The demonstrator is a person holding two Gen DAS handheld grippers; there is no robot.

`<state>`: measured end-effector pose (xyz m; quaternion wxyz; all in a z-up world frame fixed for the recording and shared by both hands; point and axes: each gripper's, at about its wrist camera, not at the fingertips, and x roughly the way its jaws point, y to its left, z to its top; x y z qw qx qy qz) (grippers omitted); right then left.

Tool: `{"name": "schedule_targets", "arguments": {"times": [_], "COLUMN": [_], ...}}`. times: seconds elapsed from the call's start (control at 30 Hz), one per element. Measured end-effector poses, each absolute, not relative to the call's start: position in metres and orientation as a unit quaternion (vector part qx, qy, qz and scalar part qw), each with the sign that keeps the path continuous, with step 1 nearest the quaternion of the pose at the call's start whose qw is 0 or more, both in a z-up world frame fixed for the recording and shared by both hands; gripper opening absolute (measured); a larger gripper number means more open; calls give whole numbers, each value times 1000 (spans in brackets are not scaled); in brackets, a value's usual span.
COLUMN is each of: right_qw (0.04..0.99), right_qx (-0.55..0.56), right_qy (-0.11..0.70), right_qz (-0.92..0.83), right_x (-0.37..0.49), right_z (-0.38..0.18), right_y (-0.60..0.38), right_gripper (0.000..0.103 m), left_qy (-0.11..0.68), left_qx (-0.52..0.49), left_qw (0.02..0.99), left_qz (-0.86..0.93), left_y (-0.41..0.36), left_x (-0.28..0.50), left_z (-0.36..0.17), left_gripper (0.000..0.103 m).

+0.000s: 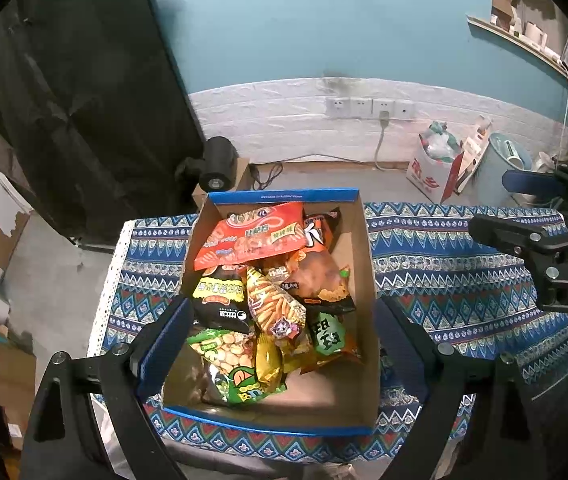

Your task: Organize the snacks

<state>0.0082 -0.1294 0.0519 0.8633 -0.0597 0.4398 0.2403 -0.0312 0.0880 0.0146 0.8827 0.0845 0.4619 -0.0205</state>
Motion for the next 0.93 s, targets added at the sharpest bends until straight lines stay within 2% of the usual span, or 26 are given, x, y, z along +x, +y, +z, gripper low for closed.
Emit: {"name": "schedule_targets", "arguments": {"times": [0.93], "right_qw": [862], "right_qx": [-60], "right_qy": [443], "right_qz": [238], "right_x": [8], "right_z": [48], "right_y": [-132], "right_gripper": [80], "left_qy": [469], "left_qx": [85], "left_qw": [879], "left_qz": [-22], "left_y": [86], "left_x": [-32], "left_z": [11], "left_gripper": [92]}}
